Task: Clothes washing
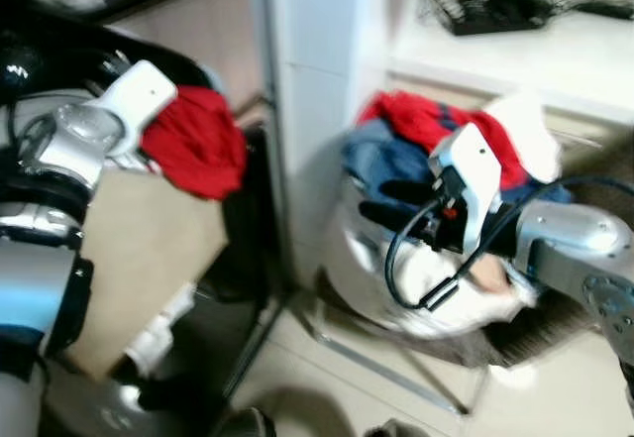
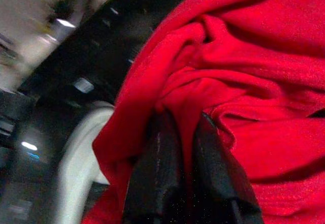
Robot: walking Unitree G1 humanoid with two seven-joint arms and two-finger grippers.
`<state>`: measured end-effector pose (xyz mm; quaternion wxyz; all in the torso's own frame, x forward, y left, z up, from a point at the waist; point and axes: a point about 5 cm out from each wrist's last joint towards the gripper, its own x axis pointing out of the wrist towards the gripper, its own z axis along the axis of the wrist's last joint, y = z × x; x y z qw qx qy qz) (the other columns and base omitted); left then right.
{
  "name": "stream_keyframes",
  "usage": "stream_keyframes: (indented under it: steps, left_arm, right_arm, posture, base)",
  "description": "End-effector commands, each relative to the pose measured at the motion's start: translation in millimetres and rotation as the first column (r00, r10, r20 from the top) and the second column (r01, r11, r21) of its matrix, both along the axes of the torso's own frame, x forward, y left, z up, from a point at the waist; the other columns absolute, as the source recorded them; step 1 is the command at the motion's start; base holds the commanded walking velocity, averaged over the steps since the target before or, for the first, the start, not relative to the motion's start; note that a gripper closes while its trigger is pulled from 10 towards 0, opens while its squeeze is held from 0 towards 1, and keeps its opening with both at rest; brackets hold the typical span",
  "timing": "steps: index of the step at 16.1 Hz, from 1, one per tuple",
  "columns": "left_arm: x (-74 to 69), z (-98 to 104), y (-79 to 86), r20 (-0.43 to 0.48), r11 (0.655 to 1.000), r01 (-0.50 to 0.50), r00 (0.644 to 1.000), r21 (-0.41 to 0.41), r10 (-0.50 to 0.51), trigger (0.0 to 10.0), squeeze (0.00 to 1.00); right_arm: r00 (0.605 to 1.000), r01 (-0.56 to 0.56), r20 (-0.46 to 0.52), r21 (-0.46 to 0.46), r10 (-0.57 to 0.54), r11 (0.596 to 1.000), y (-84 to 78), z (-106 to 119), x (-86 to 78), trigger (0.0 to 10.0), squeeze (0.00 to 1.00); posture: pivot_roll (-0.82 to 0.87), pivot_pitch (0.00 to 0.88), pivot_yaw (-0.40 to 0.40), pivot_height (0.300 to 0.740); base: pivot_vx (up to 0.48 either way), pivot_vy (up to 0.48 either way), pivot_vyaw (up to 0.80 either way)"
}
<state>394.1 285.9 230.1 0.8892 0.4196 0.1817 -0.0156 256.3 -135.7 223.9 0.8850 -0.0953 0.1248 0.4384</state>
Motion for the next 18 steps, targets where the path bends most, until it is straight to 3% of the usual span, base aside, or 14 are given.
stream_keyframes:
  steps: [1,2,3,4,8,9,10,16,18]
  left_arm:
    - [-10.5,105.1,35.1,0.415,0.975,-0.183,0.902,0.127,0.115,0.0,0.0]
    - [-10.0,96.7,36.4,0.362,0.983,-0.165,0.923,0.078,0.126,0.4,0.0]
    - [-7.8,82.9,33.2,0.285,0.992,-0.121,0.952,0.03,0.108,7.0,0.0]
    - [-5.1,69.1,26.9,0.22,0.997,-0.073,0.972,-0.024,0.077,10.0,0.0]
    - [-2.7,37.9,17.3,0.067,0.998,-0.02,0.997,-0.059,0.024,10.0,0.0]
    - [-2.9,35.3,15.9,0.044,0.995,-0.009,0.999,-0.097,0.013,10.0,0.47]
    - [-3.0,34.6,14.5,0.025,0.992,0.007,1.0,-0.128,-0.004,10.0,1.0]
    - [-1.9,36.1,8.5,0.004,0.981,0.044,0.999,-0.188,-0.044,10.0,1.0]
    - [-2.3,34.3,9.7,-0.012,0.991,0.04,0.999,-0.13,-0.042,10.0,1.0]
  right_arm:
    - [1.0,-0.004,0.008,-0.002,0.004,1.0,0.6,0.7,-0.1,10.0,0.0]
    - [1.0,-0.005,0.008,-0.002,0.005,1.0,1.0,0.6,0.3,10.0,0.0]
    - [1.0,-0.005,0.009,-0.003,0.005,1.0,1.1,0.6,0.4,10.0,0.0]
    - [1.0,-0.004,0.009,-0.005,0.004,1.0,1.0,0.5,0.2,10.0,0.0]
    - [1.0,-0.003,0.008,-0.013,0.003,1.0,0.4,-0.7,-0.9,10.0,0.0]
    - [1.0,-0.003,0.007,-0.013,0.004,1.0,0.4,-0.9,-1.3,10.0,0.0]
    - [1.0,-0.004,0.006,-0.014,0.005,1.0,0.3,-1.1,-1.5,10.0,0.0]
    - [1.0,-0.01,0.007,-0.014,0.01,1.0,1.1,-0.7,-0.2,10.0,0.0]
    - [1.0,-0.01,0.006,-0.015,0.01,1.0,1.5,-1.0,-0.3,10.0,0.0]
  posture:
    - [-0.11,0.0,0.079,0.74]
    - [-0.1,0.0,0.076,0.74]
    - [-0.1,0.0,0.078,0.74]
    - [-0.11,0.0,0.08,0.74]
    - [-0.11,0.0,0.082,0.74]
    - [-0.11,0.0,0.081,0.74]
    - [-0.11,0.0,0.081,0.74]
    - [-0.11,0.0,0.075,0.74]
    - [-0.11,0.0,0.077,0.74]
  base:
    - [0.0,0.0,0.0]
    - [0.0,0.0,0.0]
    - [0.0,0.0,0.0]
    - [0.0,0.0,0.0]
    - [0.0,0.0,0.0]
    - [0.0,0.0,0.0]
    - [0.0,0.0,0.0]
    - [0.0,0.0,0.0]
    - [0.0,0.0,0.0]
